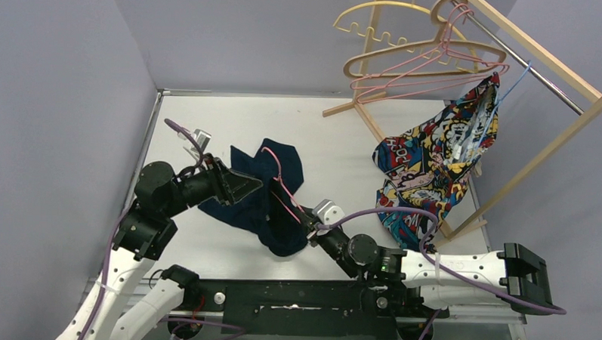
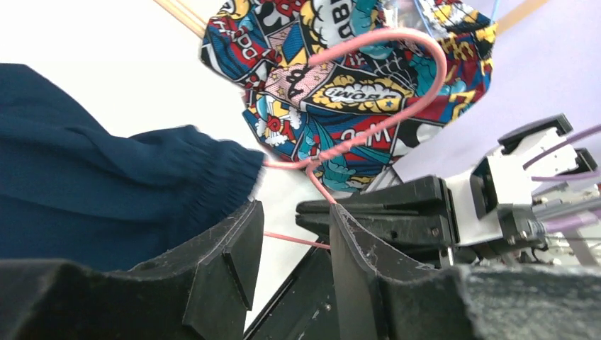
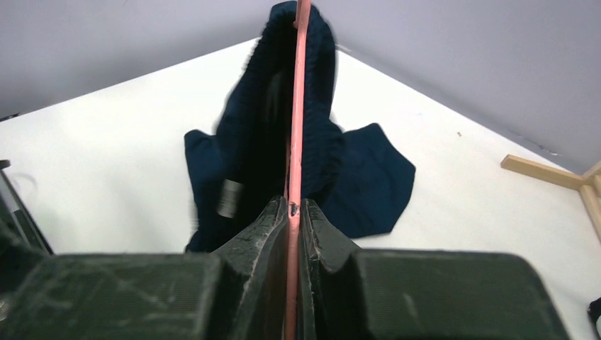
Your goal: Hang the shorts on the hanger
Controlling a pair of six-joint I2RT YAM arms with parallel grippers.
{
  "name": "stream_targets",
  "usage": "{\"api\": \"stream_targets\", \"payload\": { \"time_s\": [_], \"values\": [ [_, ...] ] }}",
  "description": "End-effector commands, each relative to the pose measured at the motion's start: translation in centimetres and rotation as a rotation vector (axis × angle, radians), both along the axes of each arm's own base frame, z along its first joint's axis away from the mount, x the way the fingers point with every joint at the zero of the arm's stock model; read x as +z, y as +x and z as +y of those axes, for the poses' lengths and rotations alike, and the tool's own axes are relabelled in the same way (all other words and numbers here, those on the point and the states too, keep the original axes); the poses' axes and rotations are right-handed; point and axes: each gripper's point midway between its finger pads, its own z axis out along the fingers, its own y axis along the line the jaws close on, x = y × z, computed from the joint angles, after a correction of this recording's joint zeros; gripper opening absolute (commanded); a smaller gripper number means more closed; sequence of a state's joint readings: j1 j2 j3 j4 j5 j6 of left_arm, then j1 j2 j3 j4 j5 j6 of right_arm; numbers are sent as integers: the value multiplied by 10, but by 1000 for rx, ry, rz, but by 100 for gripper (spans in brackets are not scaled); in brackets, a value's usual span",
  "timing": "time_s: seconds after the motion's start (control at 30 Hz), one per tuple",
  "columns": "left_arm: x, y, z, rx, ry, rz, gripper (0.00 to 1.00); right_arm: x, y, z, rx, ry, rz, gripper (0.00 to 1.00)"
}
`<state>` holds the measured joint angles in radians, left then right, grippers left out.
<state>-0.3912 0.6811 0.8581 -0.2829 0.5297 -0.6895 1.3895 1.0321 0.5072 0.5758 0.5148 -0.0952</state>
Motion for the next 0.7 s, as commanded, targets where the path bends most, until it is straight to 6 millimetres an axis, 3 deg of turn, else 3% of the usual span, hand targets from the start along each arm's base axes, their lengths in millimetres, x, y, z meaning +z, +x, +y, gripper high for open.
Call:
{"api": "stream_targets", "payload": {
  "time_s": [0.0,0.13,0.2,0.33,0.47,0.57,0.67],
  "values": [
    [25,-15,-2,-91,21,-242,39,72,3,-12,-49,314,-86,0],
    [21,-16,8,-79,142,-404,39,77,-2,-14,-19,339,-121,0],
    [22,-17,16,-71,247,-578,38,78,-5,-16,0,348,-135,0],
    [37,-21,35,-27,434,-898,40,77,-13,-17,51,354,-161,0],
    [47,-26,39,-89,623,-1142,41,75,-23,-19,106,372,-181,0],
    [48,-27,38,-182,744,-1259,41,71,-29,-19,149,370,-185,0],
    [43,-24,37,-261,810,-1267,42,67,-36,-20,191,354,-193,0]
  ]
}}
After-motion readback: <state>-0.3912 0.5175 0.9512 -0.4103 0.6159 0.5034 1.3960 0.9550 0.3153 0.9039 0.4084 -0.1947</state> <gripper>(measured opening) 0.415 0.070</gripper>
